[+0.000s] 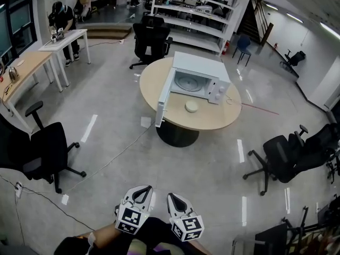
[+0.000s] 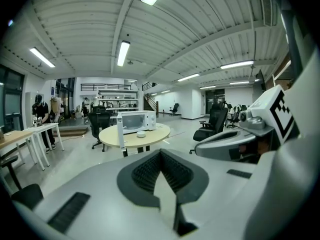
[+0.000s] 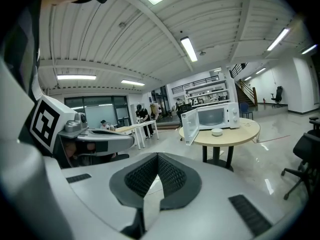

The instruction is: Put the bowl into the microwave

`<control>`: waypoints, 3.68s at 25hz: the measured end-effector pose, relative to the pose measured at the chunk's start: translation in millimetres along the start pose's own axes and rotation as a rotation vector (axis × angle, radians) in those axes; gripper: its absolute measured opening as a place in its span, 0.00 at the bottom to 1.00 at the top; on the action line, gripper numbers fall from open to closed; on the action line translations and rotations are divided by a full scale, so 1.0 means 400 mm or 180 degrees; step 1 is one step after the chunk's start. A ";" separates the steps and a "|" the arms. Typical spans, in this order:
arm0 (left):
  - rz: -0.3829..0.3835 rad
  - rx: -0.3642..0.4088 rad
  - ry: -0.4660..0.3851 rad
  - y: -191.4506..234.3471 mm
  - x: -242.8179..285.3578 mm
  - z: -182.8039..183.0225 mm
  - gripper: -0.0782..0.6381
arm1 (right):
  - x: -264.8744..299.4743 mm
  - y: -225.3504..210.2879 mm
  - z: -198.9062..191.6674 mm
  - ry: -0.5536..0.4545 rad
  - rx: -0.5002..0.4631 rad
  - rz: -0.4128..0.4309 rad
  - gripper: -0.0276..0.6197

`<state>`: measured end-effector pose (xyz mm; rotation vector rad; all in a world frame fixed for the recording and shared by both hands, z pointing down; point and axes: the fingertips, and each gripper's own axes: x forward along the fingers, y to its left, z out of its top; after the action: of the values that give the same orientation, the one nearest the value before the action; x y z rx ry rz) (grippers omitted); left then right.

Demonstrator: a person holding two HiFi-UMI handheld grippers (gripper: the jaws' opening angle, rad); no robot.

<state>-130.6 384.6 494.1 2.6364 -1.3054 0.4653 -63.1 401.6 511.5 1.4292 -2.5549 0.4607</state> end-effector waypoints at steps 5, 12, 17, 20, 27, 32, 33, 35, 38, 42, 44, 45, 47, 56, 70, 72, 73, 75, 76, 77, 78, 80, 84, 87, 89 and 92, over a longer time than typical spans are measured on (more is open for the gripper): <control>-0.0212 0.0082 0.0017 -0.049 0.053 0.020 0.18 | -0.033 -0.064 0.002 -0.0032 0.0109 -0.0226 0.07; -0.0425 0.0181 0.0038 -0.082 0.117 0.032 0.18 | -0.041 -0.126 -0.005 -0.0021 0.0212 -0.0433 0.07; -0.0542 0.0184 0.0042 -0.078 0.174 0.047 0.18 | -0.019 -0.166 0.009 -0.0015 0.0221 -0.0542 0.07; -0.0590 0.0201 0.0000 -0.061 0.205 0.070 0.18 | 0.008 -0.184 0.020 0.0002 0.0236 -0.0573 0.07; -0.0637 0.0135 0.0062 -0.012 0.273 0.082 0.18 | 0.075 -0.220 0.052 0.0078 0.0212 -0.0594 0.07; -0.0688 0.0090 0.0030 0.034 0.340 0.111 0.18 | 0.140 -0.261 0.086 0.0130 0.0183 -0.0624 0.07; -0.0696 0.0079 0.0021 0.044 0.355 0.116 0.18 | 0.156 -0.270 0.093 0.0142 0.0169 -0.0631 0.07; -0.0706 0.0051 0.0006 0.068 0.385 0.127 0.18 | 0.186 -0.288 0.108 0.0168 0.0127 -0.0646 0.07; -0.0701 0.0013 -0.0034 0.105 0.422 0.147 0.18 | 0.226 -0.312 0.129 0.0193 0.0066 -0.0670 0.07; -0.0701 -0.0015 -0.0107 0.162 0.459 0.176 0.18 | 0.283 -0.329 0.166 0.0216 -0.0039 -0.0696 0.07; -0.0688 -0.0025 -0.0142 0.195 0.477 0.189 0.18 | 0.316 -0.337 0.184 0.0211 -0.0114 -0.0701 0.07; -0.0675 -0.0029 -0.0160 0.212 0.486 0.195 0.18 | 0.335 -0.342 0.192 0.0198 -0.0153 -0.0686 0.07; -0.0648 -0.0039 -0.0202 0.246 0.506 0.207 0.18 | 0.372 -0.352 0.206 0.0165 -0.0227 -0.0648 0.07; -0.0625 -0.0064 -0.0362 0.345 0.527 0.236 0.18 | 0.468 -0.333 0.262 0.0147 -0.0441 -0.0620 0.07; -0.0705 -0.0010 -0.0479 0.443 0.557 0.264 0.18 | 0.565 -0.336 0.304 0.0129 -0.0555 -0.0703 0.07; -0.0689 -0.0018 -0.0489 0.457 0.555 0.264 0.18 | 0.573 -0.336 0.291 0.0154 -0.0596 -0.0679 0.07; -0.0682 -0.0022 -0.0491 0.464 0.555 0.262 0.18 | 0.578 -0.333 0.287 0.0168 -0.0604 -0.0668 0.07; -0.0672 -0.0030 -0.0493 0.475 0.554 0.256 0.18 | 0.590 -0.318 0.292 0.0156 -0.0602 -0.0644 0.07; -0.0668 -0.0035 -0.0492 0.478 0.553 0.254 0.18 | 0.594 -0.309 0.294 0.0159 -0.0596 -0.0634 0.07; -0.0667 -0.0041 -0.0487 0.479 0.549 0.251 0.18 | 0.595 -0.302 0.292 0.0166 -0.0596 -0.0621 0.07; -0.0668 -0.0046 -0.0477 0.477 0.545 0.248 0.18 | 0.594 -0.298 0.287 0.0175 -0.0595 -0.0608 0.07; -0.0667 -0.0048 -0.0455 0.474 0.541 0.243 0.18 | 0.591 -0.293 0.285 0.0202 -0.0557 -0.0607 0.07; -0.0632 -0.0075 -0.0416 0.472 0.554 0.237 0.18 | 0.592 -0.302 0.295 0.0274 -0.0486 -0.0643 0.07; -0.0618 -0.0060 -0.0399 0.467 0.568 0.238 0.18 | 0.597 -0.319 0.298 0.0276 -0.0452 -0.0635 0.07; -0.0610 -0.0062 -0.0389 0.458 0.573 0.244 0.18 | 0.596 -0.329 0.301 0.0282 -0.0421 -0.0617 0.07; -0.0599 -0.0102 -0.0343 0.441 0.586 0.247 0.18 | 0.590 -0.347 0.295 0.0321 -0.0409 -0.0564 0.07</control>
<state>-117.4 75.6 483.9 2.7566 -1.0674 0.2762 -68.5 103.7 497.1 1.5273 -2.3092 0.3256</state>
